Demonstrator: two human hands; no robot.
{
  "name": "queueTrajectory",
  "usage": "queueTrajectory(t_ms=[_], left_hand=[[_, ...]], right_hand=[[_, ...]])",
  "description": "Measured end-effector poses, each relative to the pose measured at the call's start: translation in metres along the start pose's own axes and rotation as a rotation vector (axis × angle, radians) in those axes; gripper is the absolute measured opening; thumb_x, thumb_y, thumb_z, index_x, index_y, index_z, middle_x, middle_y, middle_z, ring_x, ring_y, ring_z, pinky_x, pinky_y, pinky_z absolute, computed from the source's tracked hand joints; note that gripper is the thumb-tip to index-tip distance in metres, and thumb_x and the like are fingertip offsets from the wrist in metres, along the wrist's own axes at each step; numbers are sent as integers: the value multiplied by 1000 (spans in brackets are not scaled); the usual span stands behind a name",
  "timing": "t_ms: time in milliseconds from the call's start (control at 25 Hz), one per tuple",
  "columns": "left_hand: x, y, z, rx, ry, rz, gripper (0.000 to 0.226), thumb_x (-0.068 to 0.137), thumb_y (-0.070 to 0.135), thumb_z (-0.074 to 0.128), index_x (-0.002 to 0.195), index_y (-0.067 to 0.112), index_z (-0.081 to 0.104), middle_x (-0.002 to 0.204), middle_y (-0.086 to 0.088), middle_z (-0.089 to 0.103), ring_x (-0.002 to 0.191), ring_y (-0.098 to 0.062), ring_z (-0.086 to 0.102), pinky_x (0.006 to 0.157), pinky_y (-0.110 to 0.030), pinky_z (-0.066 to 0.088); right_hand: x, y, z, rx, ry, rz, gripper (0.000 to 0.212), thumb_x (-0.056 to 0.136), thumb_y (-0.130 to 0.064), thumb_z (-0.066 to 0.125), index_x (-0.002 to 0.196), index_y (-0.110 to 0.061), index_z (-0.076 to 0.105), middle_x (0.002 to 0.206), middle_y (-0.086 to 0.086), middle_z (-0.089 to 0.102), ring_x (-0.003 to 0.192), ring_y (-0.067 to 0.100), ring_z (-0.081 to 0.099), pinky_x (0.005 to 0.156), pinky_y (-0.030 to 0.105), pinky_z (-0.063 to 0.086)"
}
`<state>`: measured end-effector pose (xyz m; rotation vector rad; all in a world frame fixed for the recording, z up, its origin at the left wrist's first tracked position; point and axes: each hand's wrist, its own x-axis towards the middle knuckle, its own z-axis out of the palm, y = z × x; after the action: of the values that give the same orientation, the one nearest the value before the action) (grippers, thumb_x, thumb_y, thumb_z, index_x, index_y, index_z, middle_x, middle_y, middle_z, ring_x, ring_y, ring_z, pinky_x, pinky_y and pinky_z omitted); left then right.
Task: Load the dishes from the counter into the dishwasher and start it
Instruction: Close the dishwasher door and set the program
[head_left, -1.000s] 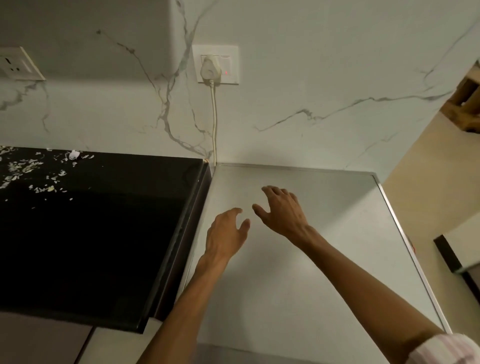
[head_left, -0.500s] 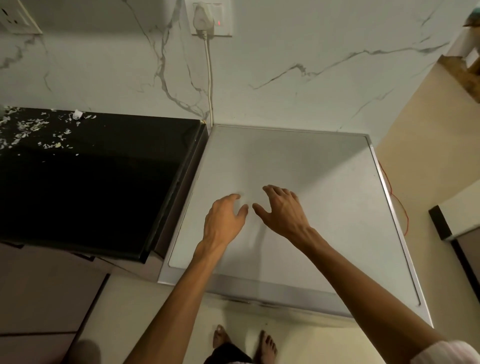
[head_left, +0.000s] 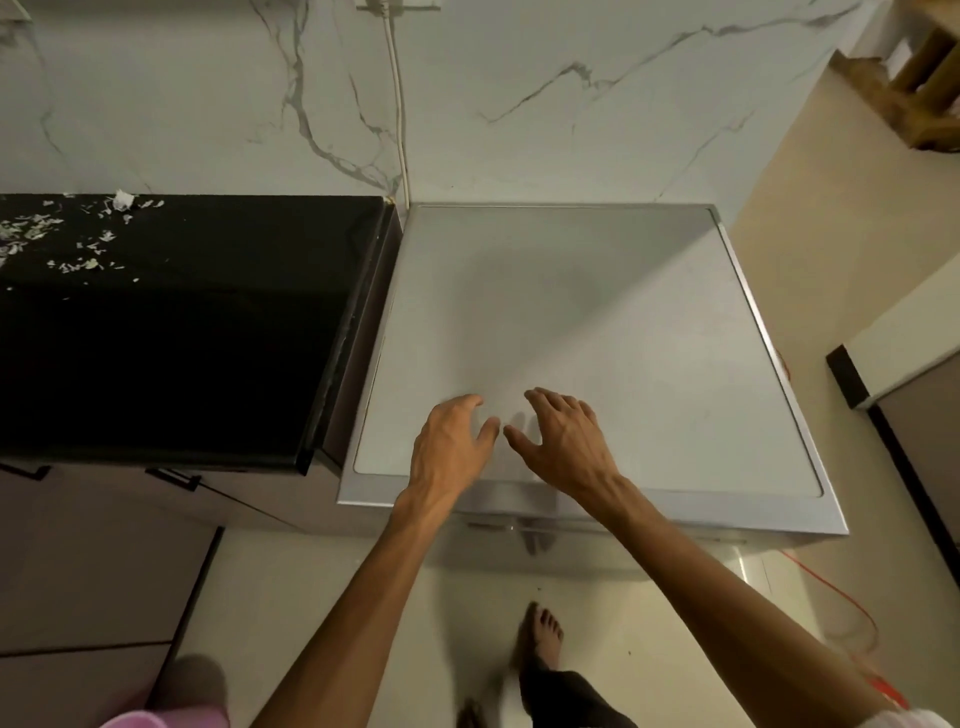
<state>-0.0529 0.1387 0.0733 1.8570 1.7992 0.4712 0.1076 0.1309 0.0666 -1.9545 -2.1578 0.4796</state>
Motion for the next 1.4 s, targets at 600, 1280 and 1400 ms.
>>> queueTrajectory(t_ms=[600,1280,1400], left_hand=[[-69,-118,10,114,-92,342,72,95,50,52,154,25,19,161,9,4,147,-1,-6,118,-20,-10],[-56,-171,40,537,237,566,125,60,-11,81,156,25,9,163,2,14,150,-13,11,123,-29,2],[-56,-174,31,644,253,649,123,62,-6,82,157,22,9,163,0,13,149,-14,13,121,-35,12]], right_hand=[[-88,19,53,-47,4,45,69,97,-66,14,155,-29,11,162,-7,-1,149,12,-10,122,44,-7],[-95,49,105,-181,593,-23,60,97,-61,32,141,-26,51,147,-5,47,142,20,36,114,45,26],[-91,50,112,-172,699,-44,56,96,-58,39,136,-22,57,141,-2,55,137,22,43,111,42,28]])
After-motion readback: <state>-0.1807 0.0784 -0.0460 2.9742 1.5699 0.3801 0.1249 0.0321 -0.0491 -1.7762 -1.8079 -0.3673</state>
